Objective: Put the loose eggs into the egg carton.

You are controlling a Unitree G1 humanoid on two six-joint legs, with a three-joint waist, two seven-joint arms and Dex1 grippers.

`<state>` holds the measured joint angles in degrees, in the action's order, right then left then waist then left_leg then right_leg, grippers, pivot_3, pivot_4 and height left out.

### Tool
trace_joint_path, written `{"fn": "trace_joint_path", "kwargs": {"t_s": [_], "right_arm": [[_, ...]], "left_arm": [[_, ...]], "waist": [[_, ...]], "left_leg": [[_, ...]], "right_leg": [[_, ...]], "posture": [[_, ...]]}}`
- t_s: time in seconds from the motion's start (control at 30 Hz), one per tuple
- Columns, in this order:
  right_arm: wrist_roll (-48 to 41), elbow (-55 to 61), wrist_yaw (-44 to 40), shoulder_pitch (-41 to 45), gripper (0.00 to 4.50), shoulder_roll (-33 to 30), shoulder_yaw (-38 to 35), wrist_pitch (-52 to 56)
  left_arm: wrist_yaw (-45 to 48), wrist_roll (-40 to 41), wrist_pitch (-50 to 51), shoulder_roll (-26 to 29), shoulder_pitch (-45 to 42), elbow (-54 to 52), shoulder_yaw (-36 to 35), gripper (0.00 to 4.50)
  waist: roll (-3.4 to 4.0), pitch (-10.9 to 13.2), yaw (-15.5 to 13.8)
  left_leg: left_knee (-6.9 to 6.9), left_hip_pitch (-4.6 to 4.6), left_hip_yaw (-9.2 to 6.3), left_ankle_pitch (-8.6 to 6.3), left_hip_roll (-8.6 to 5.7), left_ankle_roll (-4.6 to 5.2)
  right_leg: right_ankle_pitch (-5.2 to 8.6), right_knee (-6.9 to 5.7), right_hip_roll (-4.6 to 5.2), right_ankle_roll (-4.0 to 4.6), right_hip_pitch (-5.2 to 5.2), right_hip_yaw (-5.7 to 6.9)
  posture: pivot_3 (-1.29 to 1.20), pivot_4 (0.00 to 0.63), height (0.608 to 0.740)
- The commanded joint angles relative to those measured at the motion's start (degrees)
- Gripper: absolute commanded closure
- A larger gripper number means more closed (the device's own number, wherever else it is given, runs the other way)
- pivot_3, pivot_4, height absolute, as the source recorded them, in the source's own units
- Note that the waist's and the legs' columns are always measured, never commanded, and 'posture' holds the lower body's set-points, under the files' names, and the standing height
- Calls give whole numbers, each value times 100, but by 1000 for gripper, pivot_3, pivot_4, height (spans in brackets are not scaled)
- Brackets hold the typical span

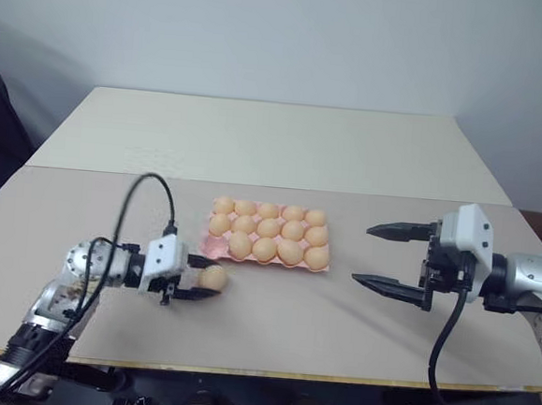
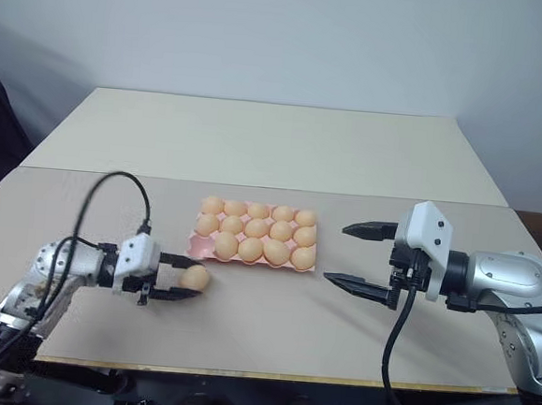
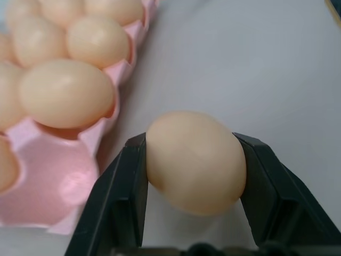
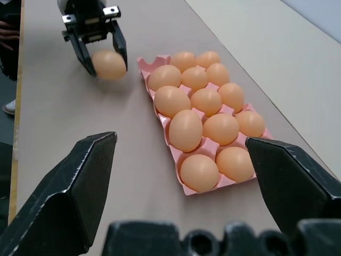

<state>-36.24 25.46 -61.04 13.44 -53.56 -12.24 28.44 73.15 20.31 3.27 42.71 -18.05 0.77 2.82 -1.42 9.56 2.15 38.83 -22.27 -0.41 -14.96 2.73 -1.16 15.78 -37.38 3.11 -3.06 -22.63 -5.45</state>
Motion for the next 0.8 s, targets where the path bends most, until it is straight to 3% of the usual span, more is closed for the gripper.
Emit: {"fn": "trace_joint_path", "kwargs": {"t_s": [0.03,0.3,0.53,0.77,0.8], "right_arm": [[-102,132,29,101,0,-47,-190,-27],[-78,125,75,134,0,-5,-151,-62],[-108,210,102,96,0,-29,-210,-21],[-151,262,131,66,0,-61,-272,20],[-148,253,136,73,0,-57,-259,12]], "left_arm": [[-186,540,506,17,-352,-224,-474,2384],[-1020,-379,91,-365,-1055,829,-241,2384],[-994,-902,-262,-560,-1326,1407,118,2384],[-554,-582,64,-345,-1216,1106,-84,115],[-523,-543,98,-284,-1194,1057,-132,52]], "waist": [[0,0,-7],[0,0,-9],[0,0,-24],[0,0,-14],[0,0,-11]], "left_leg": [[0,1,-1,0,0,0],[-1,4,-2,0,-3,0],[0,-1,-4,0,-4,0],[-1,-2,-4,0,-3,0],[0,-1,-4,0,-3,0]], "right_leg": [[0,0,0,0,0,1],[0,9,0,-1,7,1],[-2,10,0,-1,5,3],[-2,11,0,-2,5,2],[-2,11,0,-2,5,2]], "posture": [[0,150,740],[0,150,740],[0,150,740],[0,150,740],[0,150,740]]}}
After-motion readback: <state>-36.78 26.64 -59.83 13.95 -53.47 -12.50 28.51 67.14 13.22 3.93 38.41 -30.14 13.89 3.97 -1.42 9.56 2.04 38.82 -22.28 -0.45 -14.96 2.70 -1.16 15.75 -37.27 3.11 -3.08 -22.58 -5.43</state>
